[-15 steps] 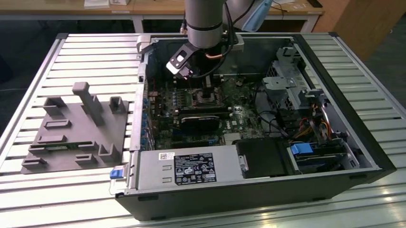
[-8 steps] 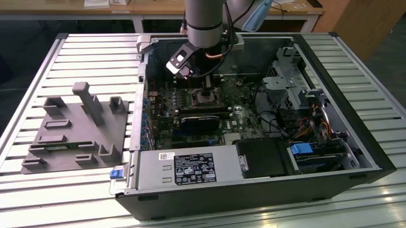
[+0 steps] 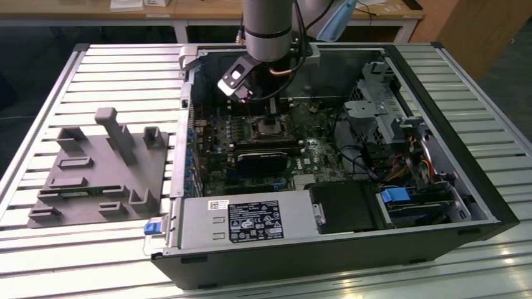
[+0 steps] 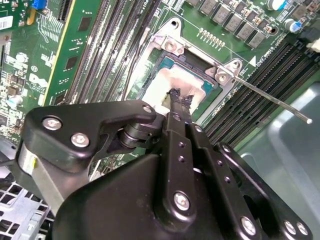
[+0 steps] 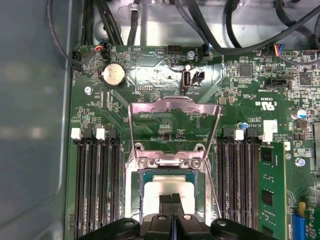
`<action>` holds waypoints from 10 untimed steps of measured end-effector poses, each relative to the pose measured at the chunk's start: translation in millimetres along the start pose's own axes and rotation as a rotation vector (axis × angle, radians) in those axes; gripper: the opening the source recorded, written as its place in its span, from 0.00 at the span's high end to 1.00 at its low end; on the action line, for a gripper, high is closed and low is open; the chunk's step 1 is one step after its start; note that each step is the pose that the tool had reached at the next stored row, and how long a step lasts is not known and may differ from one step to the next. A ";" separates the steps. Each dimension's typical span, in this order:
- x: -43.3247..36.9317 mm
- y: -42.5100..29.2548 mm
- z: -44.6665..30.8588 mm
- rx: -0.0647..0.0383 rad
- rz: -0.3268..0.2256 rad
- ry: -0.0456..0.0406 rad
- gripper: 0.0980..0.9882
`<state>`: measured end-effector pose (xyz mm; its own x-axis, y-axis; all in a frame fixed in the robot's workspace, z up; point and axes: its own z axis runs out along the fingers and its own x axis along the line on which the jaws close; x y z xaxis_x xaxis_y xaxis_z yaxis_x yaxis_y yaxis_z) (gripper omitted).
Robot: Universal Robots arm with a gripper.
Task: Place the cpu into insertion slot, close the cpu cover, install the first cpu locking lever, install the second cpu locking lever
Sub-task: 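Place the cpu into insertion slot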
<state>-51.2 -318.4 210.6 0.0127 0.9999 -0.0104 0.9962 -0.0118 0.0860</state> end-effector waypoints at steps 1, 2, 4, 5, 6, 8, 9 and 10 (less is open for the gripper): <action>0.0 0.2 -1.8 0.000 0.000 0.0001 1.00; 0.0 0.3 -3.8 0.000 0.000 0.0001 1.00; -0.1 0.7 -8.3 0.000 0.000 0.0000 1.00; -0.1 0.9 -10.6 0.000 0.000 0.0002 1.00; -0.1 1.1 -13.1 0.000 0.000 0.0002 1.00; -0.1 1.6 -18.2 0.000 0.000 0.0001 1.00; -0.2 1.8 -20.8 0.000 0.000 0.0001 1.00; -0.2 2.0 -23.4 0.000 0.000 0.0000 1.00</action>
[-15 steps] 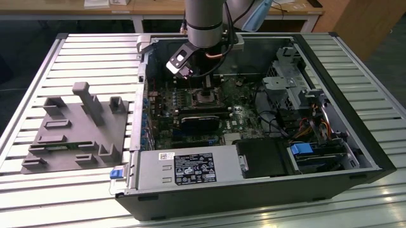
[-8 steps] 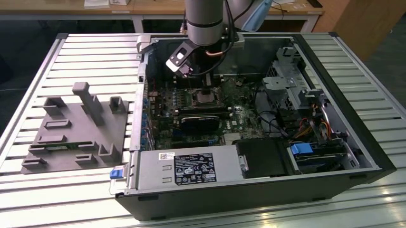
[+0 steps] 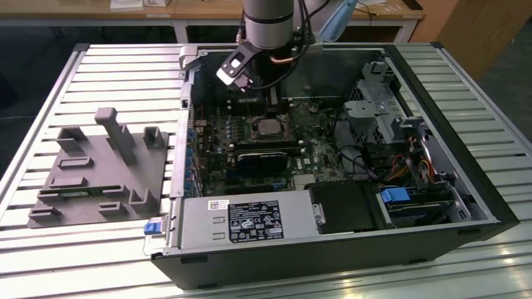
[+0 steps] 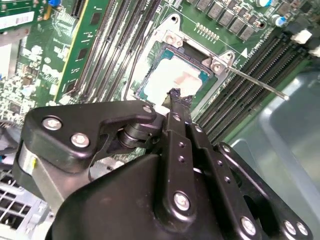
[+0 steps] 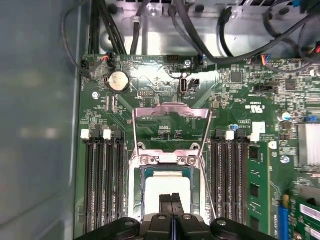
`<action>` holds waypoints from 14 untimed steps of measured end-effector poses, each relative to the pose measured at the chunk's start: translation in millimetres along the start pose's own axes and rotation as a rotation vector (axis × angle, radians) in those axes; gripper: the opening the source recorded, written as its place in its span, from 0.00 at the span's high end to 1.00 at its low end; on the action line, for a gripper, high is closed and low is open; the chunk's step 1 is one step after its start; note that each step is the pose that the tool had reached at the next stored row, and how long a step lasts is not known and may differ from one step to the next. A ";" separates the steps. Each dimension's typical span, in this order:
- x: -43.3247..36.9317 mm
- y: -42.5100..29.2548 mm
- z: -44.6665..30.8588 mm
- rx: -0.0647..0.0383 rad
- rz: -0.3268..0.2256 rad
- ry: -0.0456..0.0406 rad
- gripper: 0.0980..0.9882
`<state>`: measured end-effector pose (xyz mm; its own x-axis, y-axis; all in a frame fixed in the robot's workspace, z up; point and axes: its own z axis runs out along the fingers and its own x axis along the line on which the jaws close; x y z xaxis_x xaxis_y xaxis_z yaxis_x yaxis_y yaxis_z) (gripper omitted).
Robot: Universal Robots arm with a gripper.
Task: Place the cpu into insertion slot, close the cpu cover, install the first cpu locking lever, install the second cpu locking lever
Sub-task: 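Place the cpu into insertion slot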
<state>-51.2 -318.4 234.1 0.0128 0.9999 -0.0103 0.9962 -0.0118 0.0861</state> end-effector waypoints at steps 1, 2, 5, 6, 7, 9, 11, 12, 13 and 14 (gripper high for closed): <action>0.0 0.3 -2.7 0.000 0.000 0.0002 1.00; 0.0 0.5 -5.5 0.000 0.000 0.0001 1.00; -0.1 1.1 -12.2 0.000 0.000 0.0001 1.00; -0.1 1.2 -13.3 0.000 0.000 0.0000 1.00; -0.1 1.2 -13.9 0.000 0.000 0.0000 1.00; -0.1 1.2 -13.8 0.000 0.000 0.0003 1.00; -0.1 1.2 -13.9 0.000 0.000 0.0002 1.00; -0.1 1.2 -14.0 0.000 0.000 0.0001 1.00; -0.1 1.2 -14.0 0.000 0.000 0.0001 1.00; -0.1 1.2 -14.0 0.000 0.000 0.0001 1.00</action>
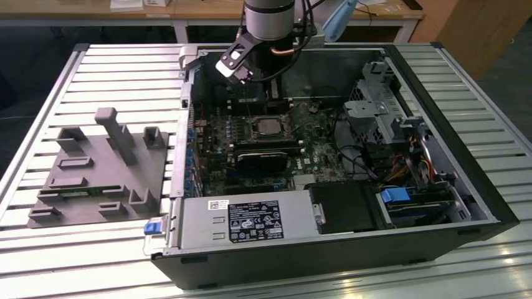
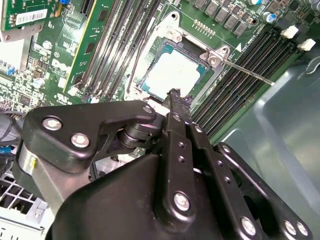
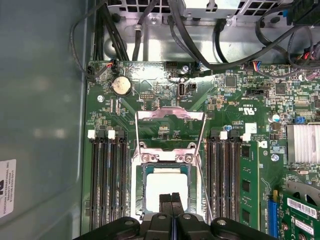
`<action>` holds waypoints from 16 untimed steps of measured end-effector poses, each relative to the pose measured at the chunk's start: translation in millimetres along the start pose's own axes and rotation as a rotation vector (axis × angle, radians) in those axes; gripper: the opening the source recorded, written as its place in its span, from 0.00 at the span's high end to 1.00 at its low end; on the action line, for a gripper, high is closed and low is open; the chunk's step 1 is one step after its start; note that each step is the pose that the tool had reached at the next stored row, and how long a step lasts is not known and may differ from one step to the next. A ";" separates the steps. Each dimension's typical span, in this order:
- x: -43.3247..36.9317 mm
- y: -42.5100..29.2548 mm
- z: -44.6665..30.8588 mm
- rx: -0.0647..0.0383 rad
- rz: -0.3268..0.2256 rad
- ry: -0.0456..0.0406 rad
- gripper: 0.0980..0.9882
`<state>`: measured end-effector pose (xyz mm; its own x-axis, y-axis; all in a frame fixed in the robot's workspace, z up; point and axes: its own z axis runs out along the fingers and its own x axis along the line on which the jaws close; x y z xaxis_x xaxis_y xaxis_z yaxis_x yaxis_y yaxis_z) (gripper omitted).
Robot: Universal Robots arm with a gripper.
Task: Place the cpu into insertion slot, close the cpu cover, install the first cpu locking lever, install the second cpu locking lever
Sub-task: 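Place the cpu into insertion slot, then close the cpu cover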
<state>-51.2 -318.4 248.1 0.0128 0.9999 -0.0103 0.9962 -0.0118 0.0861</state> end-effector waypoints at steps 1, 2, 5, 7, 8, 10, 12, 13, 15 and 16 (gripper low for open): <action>0.0 0.0 0.0 0.000 0.000 0.0000 1.00; 0.0 0.0 -0.2 0.000 0.000 0.0000 1.00; 0.0 0.0 -0.3 0.000 0.000 0.0000 1.00; 0.0 0.0 -0.4 0.000 0.000 0.0000 1.00; 0.0 0.0 -0.4 0.000 0.000 0.0000 1.00; 0.0 0.0 -0.4 0.000 0.000 0.0000 1.00; 0.0 0.0 -0.7 0.000 0.000 -0.0002 1.00; -0.1 0.1 -1.3 0.000 0.000 -0.0005 1.00; 0.0 0.3 -3.1 0.000 0.000 0.0000 1.00; -0.1 0.4 -4.8 0.000 0.000 0.0000 1.00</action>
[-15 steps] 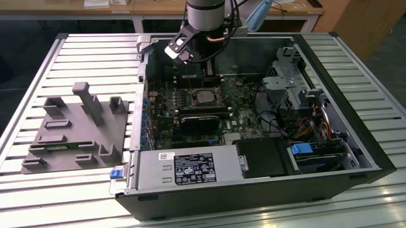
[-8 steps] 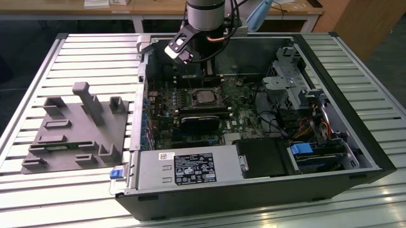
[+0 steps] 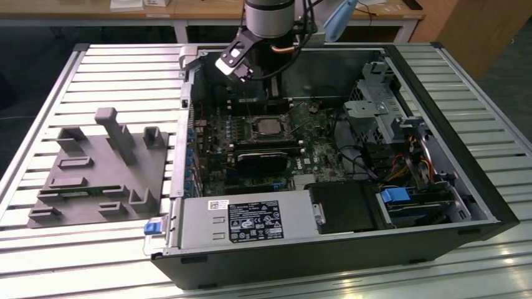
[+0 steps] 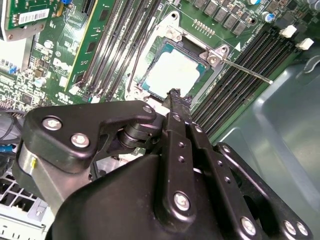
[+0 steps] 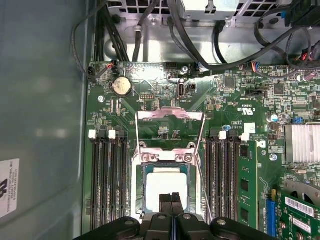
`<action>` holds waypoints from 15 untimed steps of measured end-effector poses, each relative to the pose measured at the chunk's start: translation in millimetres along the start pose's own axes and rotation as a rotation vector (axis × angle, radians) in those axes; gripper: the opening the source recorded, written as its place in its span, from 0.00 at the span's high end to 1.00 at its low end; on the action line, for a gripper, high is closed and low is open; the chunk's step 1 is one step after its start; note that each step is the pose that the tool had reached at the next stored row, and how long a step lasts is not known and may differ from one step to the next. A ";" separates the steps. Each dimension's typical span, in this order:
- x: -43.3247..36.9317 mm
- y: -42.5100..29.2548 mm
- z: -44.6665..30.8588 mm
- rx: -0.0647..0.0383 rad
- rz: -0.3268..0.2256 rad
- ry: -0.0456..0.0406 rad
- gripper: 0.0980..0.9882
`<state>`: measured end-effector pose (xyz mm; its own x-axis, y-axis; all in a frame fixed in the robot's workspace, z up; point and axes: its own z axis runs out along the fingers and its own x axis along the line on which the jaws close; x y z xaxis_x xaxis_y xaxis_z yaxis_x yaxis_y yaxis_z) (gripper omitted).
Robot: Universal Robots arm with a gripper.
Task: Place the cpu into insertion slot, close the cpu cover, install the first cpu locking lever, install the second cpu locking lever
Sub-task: 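Close the cpu cover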
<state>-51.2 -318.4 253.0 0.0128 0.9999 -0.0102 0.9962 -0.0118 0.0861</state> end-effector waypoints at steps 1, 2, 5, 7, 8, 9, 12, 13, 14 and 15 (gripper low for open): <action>0.0 0.1 -1.6 0.000 0.000 0.0001 1.00; 0.0 0.3 -3.1 0.000 0.000 0.0000 1.00; 0.0 0.5 -5.4 0.000 0.000 0.0002 1.00; 0.0 0.5 -5.4 0.000 0.000 0.0002 1.00; 0.0 0.5 -5.5 0.000 0.000 0.0003 1.00; 0.0 0.5 -5.5 0.000 0.000 0.0002 1.00; 0.0 2.5 -5.4 0.000 0.000 -0.0001 1.00; 0.1 4.2 -5.3 0.000 0.000 0.0000 1.00; 0.1 6.2 -5.1 0.000 0.000 0.0001 1.00; 0.1 8.7 -4.9 0.000 0.000 0.0000 1.00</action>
<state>-43.0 -318.3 258.6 0.0127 0.9999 -0.0102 0.9962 -0.0118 0.0861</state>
